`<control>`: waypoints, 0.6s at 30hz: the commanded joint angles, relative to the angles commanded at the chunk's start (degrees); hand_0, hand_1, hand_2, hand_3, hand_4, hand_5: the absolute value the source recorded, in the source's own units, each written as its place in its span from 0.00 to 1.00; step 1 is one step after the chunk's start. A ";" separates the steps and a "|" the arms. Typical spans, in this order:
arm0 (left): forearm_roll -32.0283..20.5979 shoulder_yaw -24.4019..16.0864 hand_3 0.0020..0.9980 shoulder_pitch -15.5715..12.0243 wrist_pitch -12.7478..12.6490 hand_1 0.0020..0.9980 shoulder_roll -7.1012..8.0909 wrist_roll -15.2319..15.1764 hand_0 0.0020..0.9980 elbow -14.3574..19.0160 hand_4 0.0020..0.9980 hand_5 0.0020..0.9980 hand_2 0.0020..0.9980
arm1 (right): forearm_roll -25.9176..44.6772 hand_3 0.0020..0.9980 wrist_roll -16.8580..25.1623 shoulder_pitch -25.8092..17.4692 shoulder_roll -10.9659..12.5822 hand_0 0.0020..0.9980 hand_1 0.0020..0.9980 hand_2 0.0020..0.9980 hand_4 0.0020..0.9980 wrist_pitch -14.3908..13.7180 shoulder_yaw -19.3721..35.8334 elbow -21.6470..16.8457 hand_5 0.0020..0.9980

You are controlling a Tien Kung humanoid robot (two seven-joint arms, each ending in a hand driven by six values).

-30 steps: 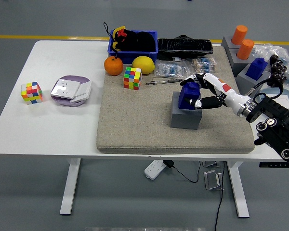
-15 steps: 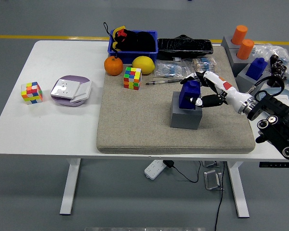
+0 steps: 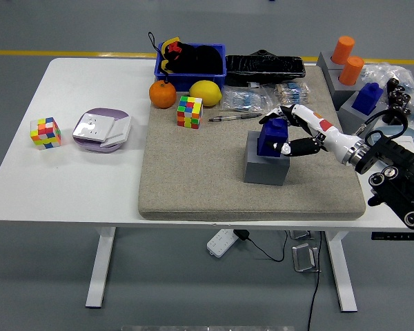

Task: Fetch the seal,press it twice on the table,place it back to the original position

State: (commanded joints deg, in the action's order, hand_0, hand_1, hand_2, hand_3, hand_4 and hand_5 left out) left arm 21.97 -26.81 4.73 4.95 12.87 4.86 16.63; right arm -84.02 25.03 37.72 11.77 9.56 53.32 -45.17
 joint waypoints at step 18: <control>0.03 0.07 0.86 0.12 0.01 0.82 -0.01 0.00 0.82 0.01 0.83 0.42 0.80 | 0.50 0.68 0.41 0.23 -0.68 0.60 0.59 0.59 0.77 -0.08 -0.22 1.17 0.00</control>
State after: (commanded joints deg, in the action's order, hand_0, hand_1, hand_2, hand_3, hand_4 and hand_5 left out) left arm 22.00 -26.74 4.84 4.96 12.86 4.86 16.64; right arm -83.52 25.44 37.95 11.09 9.48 53.10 -43.99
